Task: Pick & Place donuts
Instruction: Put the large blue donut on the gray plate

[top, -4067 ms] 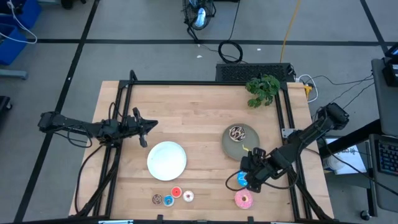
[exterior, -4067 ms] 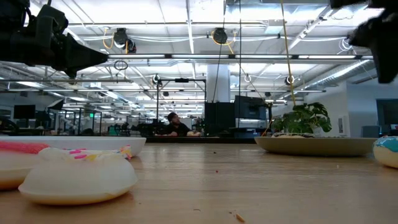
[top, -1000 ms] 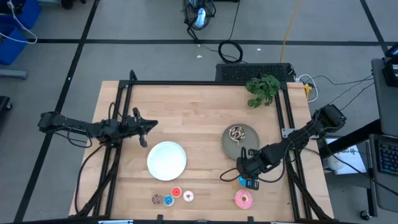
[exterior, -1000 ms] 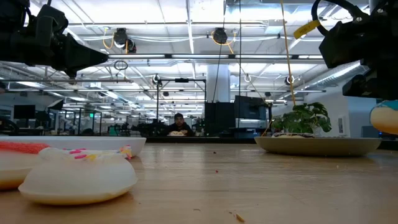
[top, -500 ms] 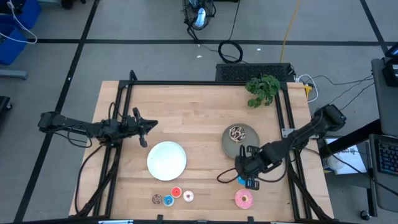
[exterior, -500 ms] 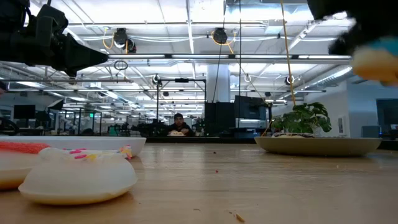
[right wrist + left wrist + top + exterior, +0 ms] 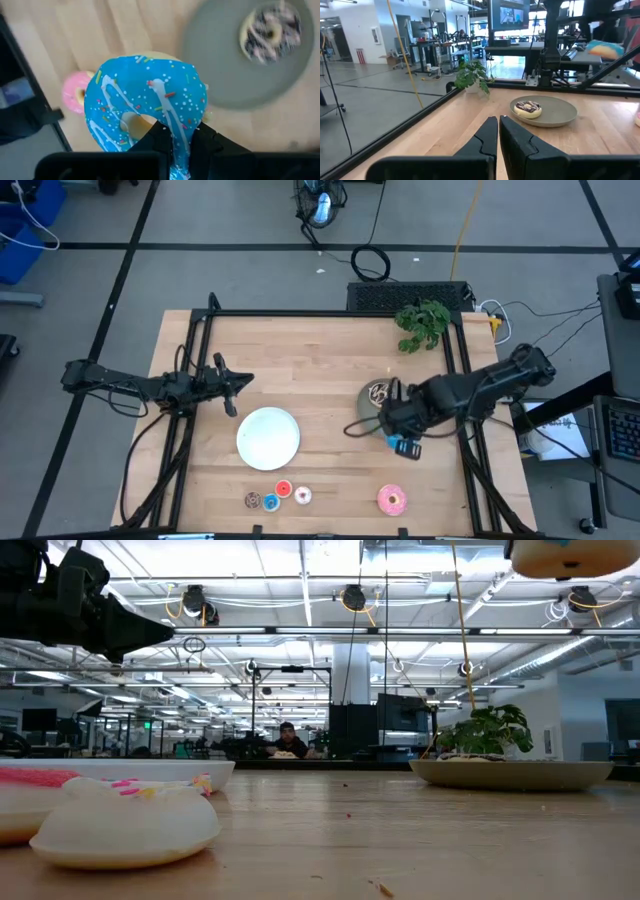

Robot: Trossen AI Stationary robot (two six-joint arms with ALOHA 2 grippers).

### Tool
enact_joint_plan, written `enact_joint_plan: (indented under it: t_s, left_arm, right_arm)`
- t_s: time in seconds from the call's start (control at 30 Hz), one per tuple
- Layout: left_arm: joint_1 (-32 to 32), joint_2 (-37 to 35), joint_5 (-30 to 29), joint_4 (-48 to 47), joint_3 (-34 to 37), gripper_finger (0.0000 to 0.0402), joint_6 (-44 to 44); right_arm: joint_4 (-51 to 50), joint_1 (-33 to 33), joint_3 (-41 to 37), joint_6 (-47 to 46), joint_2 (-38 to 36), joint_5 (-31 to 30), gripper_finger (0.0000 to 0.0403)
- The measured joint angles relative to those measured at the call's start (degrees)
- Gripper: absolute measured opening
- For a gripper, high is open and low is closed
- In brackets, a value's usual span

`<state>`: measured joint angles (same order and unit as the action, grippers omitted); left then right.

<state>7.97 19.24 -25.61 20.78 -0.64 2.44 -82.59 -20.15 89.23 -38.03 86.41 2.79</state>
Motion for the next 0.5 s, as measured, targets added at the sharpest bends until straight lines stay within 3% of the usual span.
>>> enact_joint_plan:
  t_s: [0.5]
  left_arm:
    - [0.0, 0.0, 0.0, -0.9, 0.0, 0.0026, 0.1]
  right_arm:
    - [-1.2, 8.2, -0.7, 9.9, 0.0, 1.9, 0.0027]
